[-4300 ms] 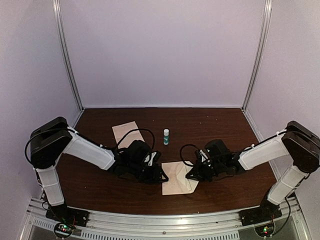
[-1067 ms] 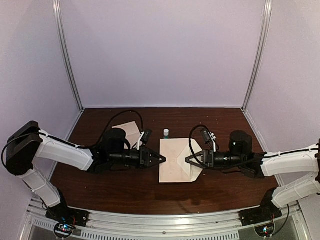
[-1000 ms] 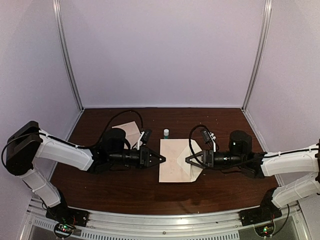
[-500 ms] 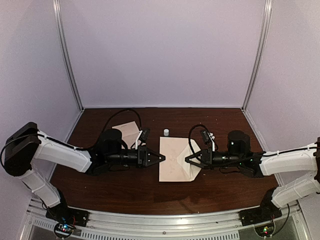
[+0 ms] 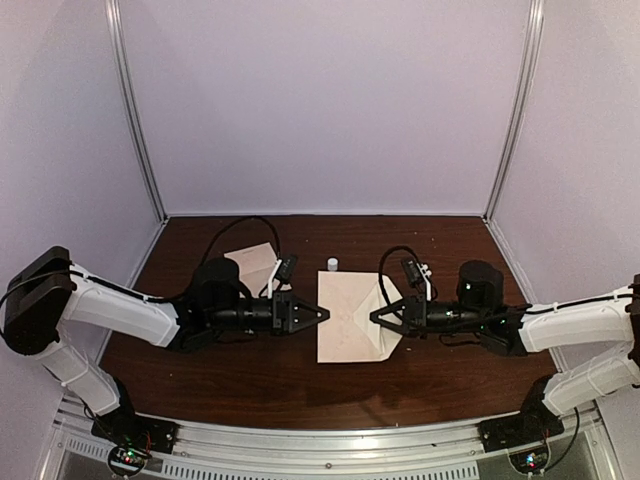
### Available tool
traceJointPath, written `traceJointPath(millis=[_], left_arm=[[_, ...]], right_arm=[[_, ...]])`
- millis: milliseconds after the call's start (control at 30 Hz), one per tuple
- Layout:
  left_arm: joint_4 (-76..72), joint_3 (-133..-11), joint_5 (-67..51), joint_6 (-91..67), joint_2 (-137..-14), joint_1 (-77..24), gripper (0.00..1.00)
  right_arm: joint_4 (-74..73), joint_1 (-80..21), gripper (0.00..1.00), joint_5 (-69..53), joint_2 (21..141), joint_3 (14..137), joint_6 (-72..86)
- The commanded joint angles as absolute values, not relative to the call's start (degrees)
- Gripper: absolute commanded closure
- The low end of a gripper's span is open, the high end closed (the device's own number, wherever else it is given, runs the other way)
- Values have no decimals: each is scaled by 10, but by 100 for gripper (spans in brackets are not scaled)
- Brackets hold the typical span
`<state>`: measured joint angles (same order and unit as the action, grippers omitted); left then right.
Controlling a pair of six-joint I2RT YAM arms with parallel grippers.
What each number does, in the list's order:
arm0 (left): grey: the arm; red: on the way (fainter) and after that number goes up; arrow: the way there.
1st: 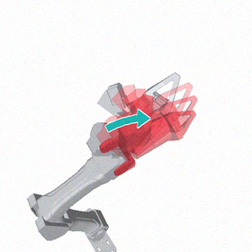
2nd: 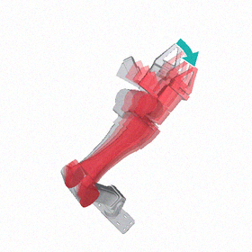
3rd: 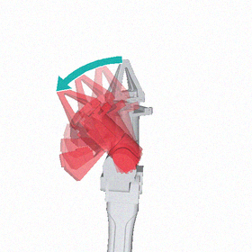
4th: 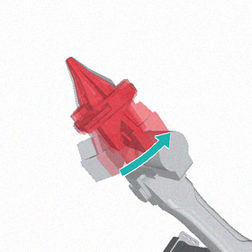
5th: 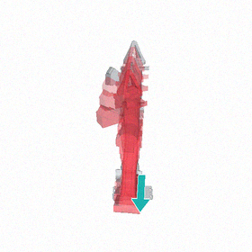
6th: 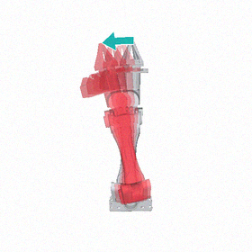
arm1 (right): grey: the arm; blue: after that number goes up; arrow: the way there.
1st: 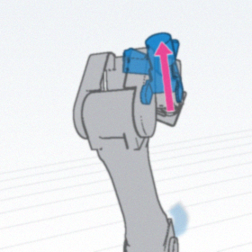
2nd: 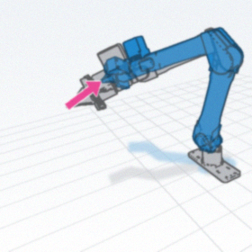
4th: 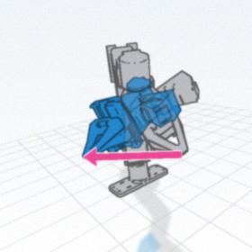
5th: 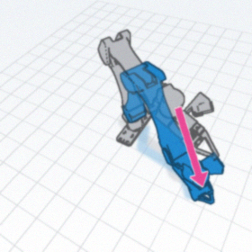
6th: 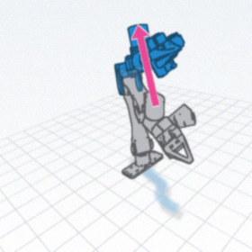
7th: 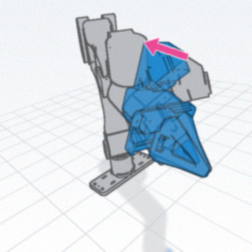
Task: Place the letter into the envelope and seal it
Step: Pass from the right arm to the left
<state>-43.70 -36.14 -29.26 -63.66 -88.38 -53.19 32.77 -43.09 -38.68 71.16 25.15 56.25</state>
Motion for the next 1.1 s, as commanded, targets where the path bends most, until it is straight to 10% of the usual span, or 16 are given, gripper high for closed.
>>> traceJointPath(millis=[0, 1067], left_arm=[[-469, -348, -283, -640, -860, -523, 100], [-434, -359, -284, -608, -863, -524, 100]], right_arm=[[309, -403, 100, -348, 702, 233, 577], [217, -368, 100, -339, 691, 282, 637]])
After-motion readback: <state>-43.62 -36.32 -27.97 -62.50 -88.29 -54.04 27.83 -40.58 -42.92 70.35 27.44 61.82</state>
